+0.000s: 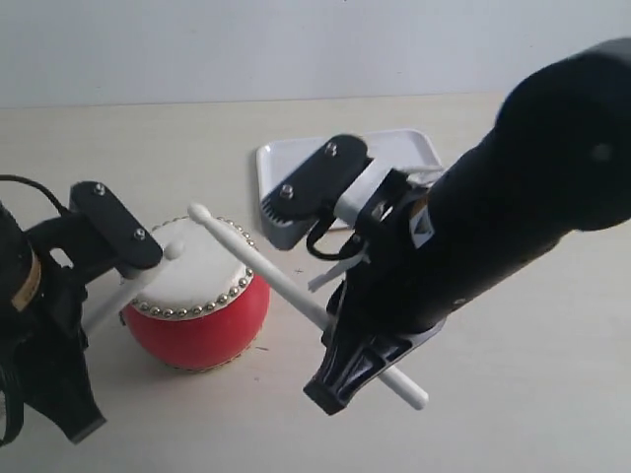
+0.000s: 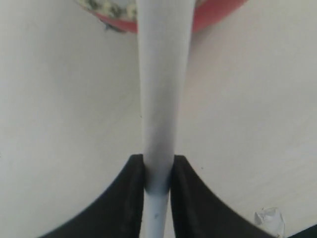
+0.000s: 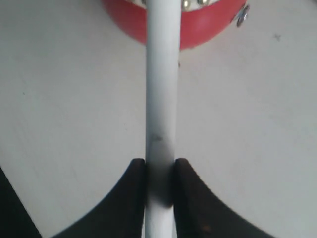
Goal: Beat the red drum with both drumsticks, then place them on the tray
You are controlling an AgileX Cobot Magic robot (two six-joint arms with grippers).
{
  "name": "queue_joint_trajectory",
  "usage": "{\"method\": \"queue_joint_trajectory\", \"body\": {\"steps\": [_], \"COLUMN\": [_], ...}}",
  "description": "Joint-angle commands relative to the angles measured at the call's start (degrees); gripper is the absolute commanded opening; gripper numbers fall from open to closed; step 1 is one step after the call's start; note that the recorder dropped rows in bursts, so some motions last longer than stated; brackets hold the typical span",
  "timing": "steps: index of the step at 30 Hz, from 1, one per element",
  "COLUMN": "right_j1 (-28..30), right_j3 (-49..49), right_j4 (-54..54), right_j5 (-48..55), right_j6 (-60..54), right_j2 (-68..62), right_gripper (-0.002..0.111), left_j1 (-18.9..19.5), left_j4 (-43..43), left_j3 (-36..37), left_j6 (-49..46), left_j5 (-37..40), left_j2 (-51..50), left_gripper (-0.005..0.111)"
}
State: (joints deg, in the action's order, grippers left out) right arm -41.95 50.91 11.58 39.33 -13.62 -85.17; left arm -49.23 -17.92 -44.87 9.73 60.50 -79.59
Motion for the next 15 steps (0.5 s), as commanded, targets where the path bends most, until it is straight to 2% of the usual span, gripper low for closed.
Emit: {"method": "queue_joint_trajectory", "body": {"steps": [1, 8, 15], "right_j1": [-0.1, -0.1, -0.1], "right_j3": [0.3, 0.4, 5.4], "right_j4": [-0.3, -0.8, -1.0], "right_j5": [-0.3, -0.3, 0.4], "right_j6": [0.1, -0.3, -0.3], "right_j2": [-7.6, -12.2, -3.9], "right_gripper": [0.000, 0.000, 0.000], "left_j1": [0.1, 0.1, 0.1], "left_j4": [-1.0, -2.1, -3.3], "left_j3": [-1.3, -1.3, -1.3], "left_j6": [0.5, 1.4, 1.3], "left_j5": [-0.8, -2.5, -8.2], "left_j2": [5.8, 13.3, 15.7], "left_gripper": [0.000, 0.000, 0.000]}}
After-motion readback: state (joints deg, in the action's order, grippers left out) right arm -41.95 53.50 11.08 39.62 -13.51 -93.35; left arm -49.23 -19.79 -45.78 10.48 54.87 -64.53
